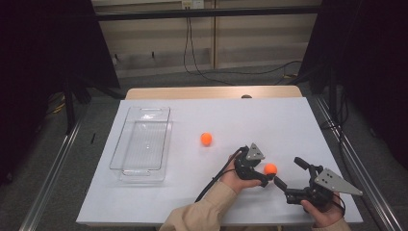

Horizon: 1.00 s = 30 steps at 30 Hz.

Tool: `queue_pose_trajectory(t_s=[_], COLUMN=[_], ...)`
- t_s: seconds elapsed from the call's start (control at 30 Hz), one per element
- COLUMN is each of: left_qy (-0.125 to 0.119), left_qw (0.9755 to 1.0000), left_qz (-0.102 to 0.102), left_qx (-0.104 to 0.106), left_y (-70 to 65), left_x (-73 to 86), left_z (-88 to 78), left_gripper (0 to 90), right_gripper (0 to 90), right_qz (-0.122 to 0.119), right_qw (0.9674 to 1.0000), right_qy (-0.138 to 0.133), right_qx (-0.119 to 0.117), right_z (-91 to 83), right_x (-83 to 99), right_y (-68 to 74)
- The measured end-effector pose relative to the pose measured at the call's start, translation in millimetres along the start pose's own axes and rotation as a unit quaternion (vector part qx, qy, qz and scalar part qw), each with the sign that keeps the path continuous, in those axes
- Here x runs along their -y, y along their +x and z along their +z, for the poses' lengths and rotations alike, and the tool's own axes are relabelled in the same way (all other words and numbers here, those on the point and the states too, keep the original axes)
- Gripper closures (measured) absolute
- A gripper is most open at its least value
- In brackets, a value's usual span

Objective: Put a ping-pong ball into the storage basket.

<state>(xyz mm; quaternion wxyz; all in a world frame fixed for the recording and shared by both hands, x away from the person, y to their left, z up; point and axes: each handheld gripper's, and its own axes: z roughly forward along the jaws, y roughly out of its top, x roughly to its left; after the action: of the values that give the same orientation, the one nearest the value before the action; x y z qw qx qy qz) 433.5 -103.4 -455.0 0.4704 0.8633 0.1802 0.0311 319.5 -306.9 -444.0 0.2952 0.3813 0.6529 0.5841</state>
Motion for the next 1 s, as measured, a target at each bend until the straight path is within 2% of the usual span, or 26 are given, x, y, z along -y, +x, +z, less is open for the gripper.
queue_pose_trajectory(t_s=[0.03, 0.17, 0.2, 0.3, 0.33, 0.63, 0.8, 1.0], left_qy=[-0.001, 0.002, 0.01, 0.003, 0.011, 0.014, 0.01, 0.016], left_qw=[1.0, 1.0, 0.9999, 0.9999, 0.9999, 0.9999, 0.9999, 0.9998], left_qz=[-0.001, 0.0, 0.001, 0.004, 0.003, 0.002, 0.001, 0.005], left_qx=[0.006, 0.007, 0.005, 0.009, 0.006, 0.001, 0.006, 0.009], left_y=[0.4, 0.0, -0.3, -0.5, -0.9, 0.5, 0.8, 0.8], left_x=[-0.3, -0.1, -0.7, -0.7, -1.2, -2.3, -1.4, -3.0], left_z=[0.6, 2.7, 2.1, 4.3, 3.5, 2.9, 4.8, 6.4], left_gripper=[21.8, 24.0, 25.0, 26.2, 26.9, 29.4, 29.9, 32.2], right_gripper=[1.6, 1.6, 1.6, 1.6, 1.6, 1.6, 1.6, 1.6], right_qz=[-0.001, 0.0, 0.002, -0.001, -0.002, -0.002, -0.003, -0.003], right_qw=[1.0, 1.0, 1.0, 1.0, 1.0, 1.0, 1.0, 1.0], right_qy=[0.001, -0.001, -0.001, 0.001, 0.0, 0.001, 0.001, 0.002], right_qx=[0.0, 0.0, -0.001, 0.0, 0.001, 0.001, 0.0, -0.001], right_z=[-0.1, -0.1, 0.0, -0.6, -0.5, -0.8, -0.7, -0.8], right_x=[0.1, 0.0, 0.0, 0.2, 0.2, 0.2, 0.2, 0.2], right_y=[-0.2, -0.4, -0.2, -1.0, -1.2, -1.1, -1.1, -1.1])
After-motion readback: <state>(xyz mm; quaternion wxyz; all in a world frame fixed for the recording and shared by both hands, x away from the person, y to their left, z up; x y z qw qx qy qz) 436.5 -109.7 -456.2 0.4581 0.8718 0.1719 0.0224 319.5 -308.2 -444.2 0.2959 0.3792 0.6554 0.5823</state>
